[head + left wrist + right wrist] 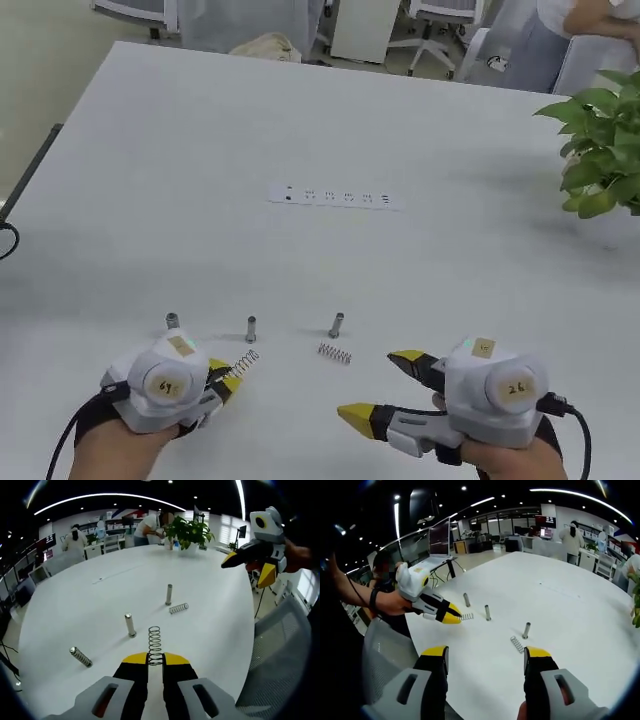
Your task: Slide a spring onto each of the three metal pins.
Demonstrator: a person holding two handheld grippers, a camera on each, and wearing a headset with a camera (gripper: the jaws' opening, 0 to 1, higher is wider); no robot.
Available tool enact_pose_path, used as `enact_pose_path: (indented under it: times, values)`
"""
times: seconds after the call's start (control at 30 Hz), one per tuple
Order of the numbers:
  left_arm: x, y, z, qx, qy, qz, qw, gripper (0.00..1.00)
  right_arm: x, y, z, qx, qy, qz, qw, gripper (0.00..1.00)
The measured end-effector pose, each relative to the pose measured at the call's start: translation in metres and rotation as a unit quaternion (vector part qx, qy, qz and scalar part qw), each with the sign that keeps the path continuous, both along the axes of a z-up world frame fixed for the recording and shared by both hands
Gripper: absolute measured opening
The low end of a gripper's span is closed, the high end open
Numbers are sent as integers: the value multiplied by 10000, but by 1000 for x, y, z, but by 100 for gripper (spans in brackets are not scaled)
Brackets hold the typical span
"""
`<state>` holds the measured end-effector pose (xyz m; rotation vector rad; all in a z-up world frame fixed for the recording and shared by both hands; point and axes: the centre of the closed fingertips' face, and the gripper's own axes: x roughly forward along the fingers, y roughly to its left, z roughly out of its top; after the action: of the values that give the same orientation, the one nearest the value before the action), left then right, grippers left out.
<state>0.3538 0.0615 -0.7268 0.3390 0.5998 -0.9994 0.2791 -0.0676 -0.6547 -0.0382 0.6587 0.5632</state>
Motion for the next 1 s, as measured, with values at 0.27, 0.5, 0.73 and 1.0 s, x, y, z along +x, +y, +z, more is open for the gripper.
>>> enact_pose_path:
  times: [0.27,0.5,0.73,1.0]
  values:
    - [-1,1,30,-137,-240,-144,9995,2,6,6,3,100,-34,42,9999,59]
    - [-4,-1,49,-178,-422,-343,9984,2,10,11,7,170,-66,118,9998,58]
    - [-6,-6,65,-267,-538,-458,9971,2,14,17,12,202,-107,261,9994,57]
    - [-15,-11,70,-220,-629,-688,9954,2,19,26,15,308,-126,492,9982,56]
